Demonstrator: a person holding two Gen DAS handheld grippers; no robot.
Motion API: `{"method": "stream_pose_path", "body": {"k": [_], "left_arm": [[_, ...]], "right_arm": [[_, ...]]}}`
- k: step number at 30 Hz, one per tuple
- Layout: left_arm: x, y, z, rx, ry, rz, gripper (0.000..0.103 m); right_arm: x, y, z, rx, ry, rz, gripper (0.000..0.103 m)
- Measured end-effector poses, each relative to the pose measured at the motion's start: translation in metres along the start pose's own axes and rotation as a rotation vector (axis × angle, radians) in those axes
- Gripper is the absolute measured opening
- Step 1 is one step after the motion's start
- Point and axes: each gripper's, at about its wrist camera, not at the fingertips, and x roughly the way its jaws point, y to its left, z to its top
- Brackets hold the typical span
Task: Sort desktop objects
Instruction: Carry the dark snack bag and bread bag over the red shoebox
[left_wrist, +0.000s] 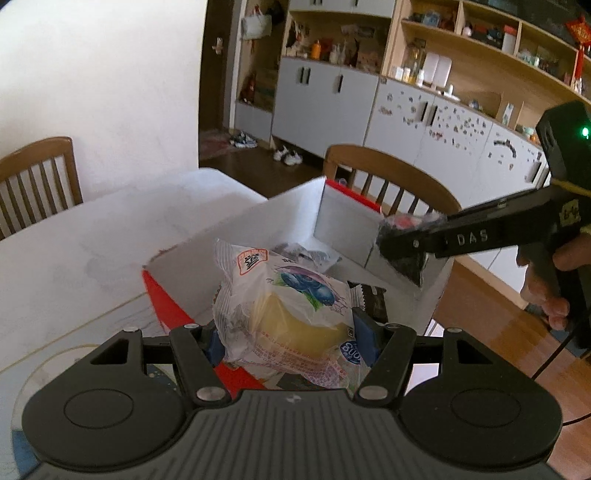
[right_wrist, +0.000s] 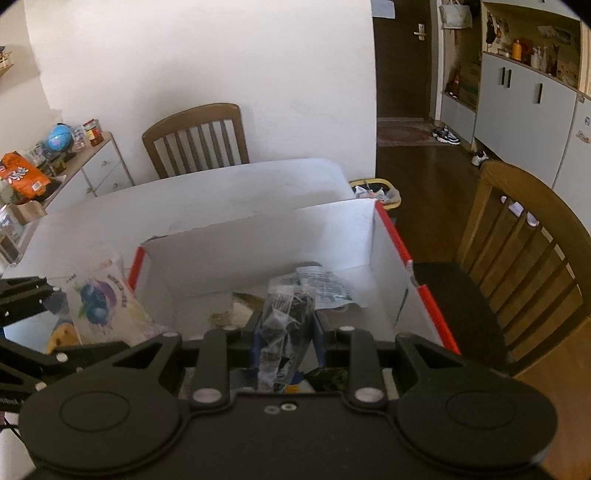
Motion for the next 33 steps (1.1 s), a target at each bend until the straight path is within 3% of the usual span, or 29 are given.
{"method": "stream_pose_path", "body": {"k": [17, 33], "left_arm": [[0.062, -0.009, 0.014, 0.056, 0.114, 0.006, 0.066], [0.093, -0.037, 0.015, 0.108, 0.192, -0.059, 0.066]], "right_arm": [[0.053, -0.020, 0.006, 0.002, 0.064, -0.029, 0.026], [0.089, -0.021, 0.005, -0.054, 0.132, -0.075, 0.026]]}}
